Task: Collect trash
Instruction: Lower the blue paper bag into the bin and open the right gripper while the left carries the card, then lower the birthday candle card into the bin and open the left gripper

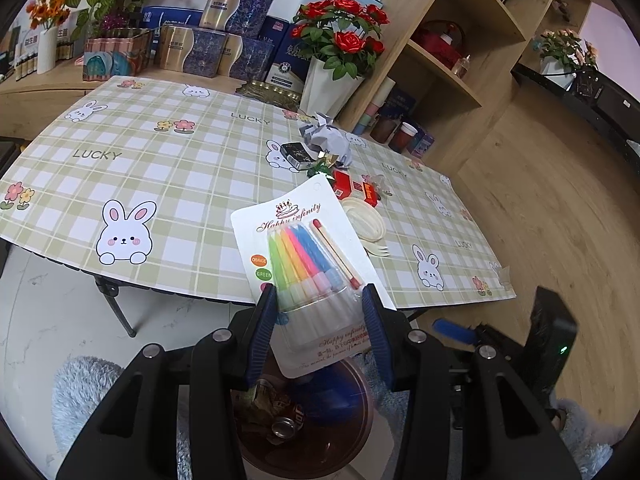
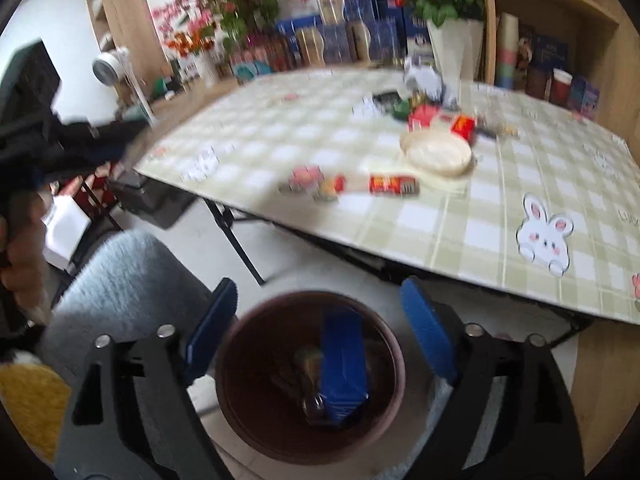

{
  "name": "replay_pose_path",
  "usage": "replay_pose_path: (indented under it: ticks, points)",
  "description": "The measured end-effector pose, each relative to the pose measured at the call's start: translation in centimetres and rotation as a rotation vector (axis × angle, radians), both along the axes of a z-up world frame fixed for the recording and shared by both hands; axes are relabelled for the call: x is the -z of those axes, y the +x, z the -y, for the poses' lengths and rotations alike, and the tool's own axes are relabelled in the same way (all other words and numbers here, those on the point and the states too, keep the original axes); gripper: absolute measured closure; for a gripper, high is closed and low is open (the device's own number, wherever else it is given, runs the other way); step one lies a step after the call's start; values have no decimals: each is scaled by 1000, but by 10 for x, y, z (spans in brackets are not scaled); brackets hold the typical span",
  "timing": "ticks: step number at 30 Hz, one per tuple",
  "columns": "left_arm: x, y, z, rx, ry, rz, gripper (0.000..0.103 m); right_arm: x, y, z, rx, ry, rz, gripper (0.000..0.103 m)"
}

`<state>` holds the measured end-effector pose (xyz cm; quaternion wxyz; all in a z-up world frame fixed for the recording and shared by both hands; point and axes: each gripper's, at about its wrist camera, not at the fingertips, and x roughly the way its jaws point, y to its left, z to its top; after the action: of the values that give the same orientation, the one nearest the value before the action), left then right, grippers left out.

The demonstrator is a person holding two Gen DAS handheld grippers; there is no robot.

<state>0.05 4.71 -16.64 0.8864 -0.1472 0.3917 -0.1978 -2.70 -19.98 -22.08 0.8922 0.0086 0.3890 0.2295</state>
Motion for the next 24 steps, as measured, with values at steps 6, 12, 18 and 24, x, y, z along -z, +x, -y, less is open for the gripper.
replay_pose_path:
  ticks: [6,12,18,24]
  points:
    - [7,-1,-1,-1,-11,-22,60,-27,3,11,60,50,67,6]
    - [21,-3,6,28,5,-59,60,-38,6,25,144,9,115,6]
    - [32,-4,18,64,41,-94,60,-32,11,41,244,-3,112,6]
    - [55,-4,31,97,62,-171,60,-26,8,42,254,-45,120,6]
